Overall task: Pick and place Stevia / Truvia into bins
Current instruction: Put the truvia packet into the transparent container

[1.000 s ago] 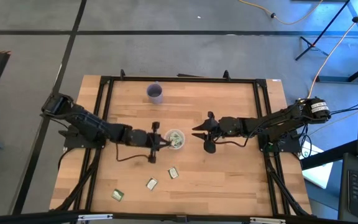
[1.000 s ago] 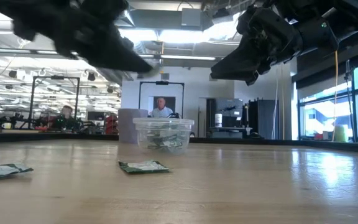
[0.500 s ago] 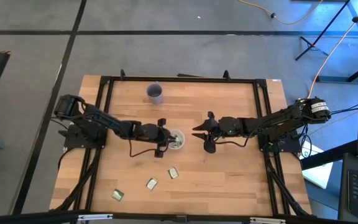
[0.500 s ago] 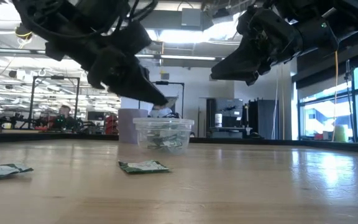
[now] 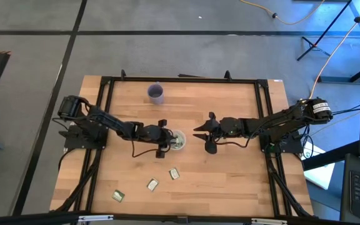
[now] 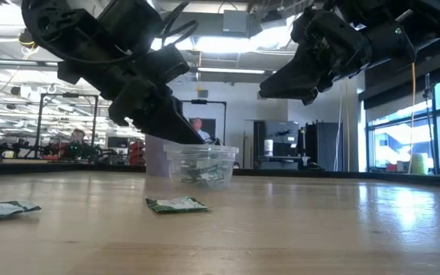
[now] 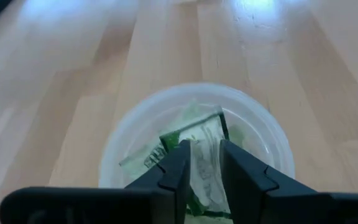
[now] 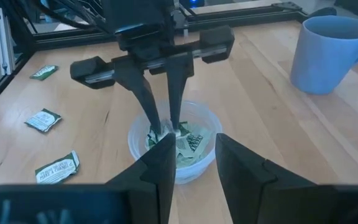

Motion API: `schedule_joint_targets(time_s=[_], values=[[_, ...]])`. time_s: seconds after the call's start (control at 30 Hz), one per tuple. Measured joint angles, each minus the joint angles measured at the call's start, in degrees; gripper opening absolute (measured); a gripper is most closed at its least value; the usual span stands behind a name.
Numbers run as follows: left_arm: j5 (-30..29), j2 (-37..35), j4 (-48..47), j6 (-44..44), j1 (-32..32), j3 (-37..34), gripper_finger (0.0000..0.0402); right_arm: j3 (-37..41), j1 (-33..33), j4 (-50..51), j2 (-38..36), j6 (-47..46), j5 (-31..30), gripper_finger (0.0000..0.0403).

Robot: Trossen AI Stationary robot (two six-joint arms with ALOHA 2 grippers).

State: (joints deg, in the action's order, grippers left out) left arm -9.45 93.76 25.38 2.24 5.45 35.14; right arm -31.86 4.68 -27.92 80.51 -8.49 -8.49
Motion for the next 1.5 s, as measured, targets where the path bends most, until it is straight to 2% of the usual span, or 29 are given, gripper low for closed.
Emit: schedule_joint_targets(time_s=[0.47, 0.63, 0.73, 1.03, 1.17, 1.33, 1.5], values=[[-0.29, -13.06, -1.36, 0.02, 2.52, 0.17, 0.0099, 0.00, 0.05, -0.08, 0.00, 1.53, 0.02, 0.0117], [-0.29, -17.86, -9.04, 0.34, 4.53, 0.17, 0.0102, -0.37, 1.85, -1.70, 0.16, 2.52, 2.33, 0.0117], [-0.43, -21.17, -14.47, 0.23, 5.07, 0.17, 0.0101, -3.77, 4.65, -0.17, 1.63, 4.20, 2.60, 0.0117], [0.12, -24.31, -16.74, -2.96, 5.07, 0.11, 0.0103, -23.72, 12.39, 16.37, 18.78, 11.04, 2.84, 0.0117], [0.13, -24.31, -17.02, -2.98, 5.07, 0.11, 0.0099, -30.67, 14.17, 21.70, 26.29, 11.80, 5.88, 0.0117], [0.15, -24.29, -17.61, -2.98, 5.07, 0.09, 0.0095, -36.33, 15.04, 24.19, 33.34, 11.75, 7.26, 0.0117], [0.17, -24.29, -18.00, -3.17, 5.07, 0.09, 0.0095, -38.80, 15.03, 25.79, 37.38, 10.73, 7.28, 0.0117]])
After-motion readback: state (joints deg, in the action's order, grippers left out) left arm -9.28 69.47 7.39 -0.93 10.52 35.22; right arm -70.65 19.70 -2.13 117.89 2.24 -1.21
